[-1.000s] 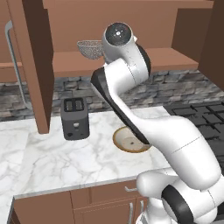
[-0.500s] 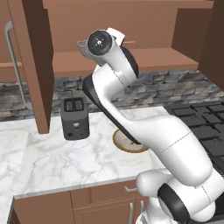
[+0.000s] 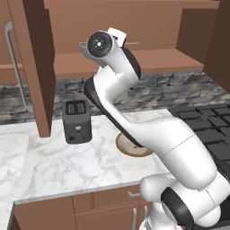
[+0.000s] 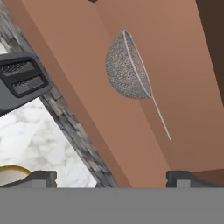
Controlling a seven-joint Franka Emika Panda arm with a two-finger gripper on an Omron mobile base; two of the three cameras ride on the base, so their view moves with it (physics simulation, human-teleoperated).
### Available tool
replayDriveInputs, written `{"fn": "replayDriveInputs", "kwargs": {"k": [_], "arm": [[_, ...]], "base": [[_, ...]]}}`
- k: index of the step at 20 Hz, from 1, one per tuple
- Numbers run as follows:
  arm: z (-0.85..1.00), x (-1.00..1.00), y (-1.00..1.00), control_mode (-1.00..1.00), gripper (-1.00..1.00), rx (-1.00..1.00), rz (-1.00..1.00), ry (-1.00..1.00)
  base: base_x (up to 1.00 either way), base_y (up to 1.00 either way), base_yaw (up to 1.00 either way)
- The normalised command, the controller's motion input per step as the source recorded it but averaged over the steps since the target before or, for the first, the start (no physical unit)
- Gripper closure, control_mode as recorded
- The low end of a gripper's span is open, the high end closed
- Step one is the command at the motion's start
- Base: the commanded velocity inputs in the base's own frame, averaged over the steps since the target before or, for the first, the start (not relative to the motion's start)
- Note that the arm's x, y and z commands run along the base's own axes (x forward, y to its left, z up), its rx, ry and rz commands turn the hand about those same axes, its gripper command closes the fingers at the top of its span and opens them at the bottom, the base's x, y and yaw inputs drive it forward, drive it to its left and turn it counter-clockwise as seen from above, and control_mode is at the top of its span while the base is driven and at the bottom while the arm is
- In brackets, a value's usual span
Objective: Open the cabinet and setup a tea strainer by placing it in the bowl upright.
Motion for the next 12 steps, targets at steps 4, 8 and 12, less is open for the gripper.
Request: {"fn": "replayDriveInputs", "kwargs": {"k": [4, 8, 12], "arm": [[0.0, 0.09, -0.03, -1.0, -1.0, 0.0, 0.0, 0.0], [0.0, 0.22, 0.0, -1.0, -1.0, 0.0, 0.0, 0.0], [0.0, 0.35, 0.0, -1.0, -1.0, -0.02, 0.0, -0.01]], "base": [[0.0, 0.0, 0.0], [0.0, 0.0, 0.0], [0.0, 0.0, 0.0]]}}
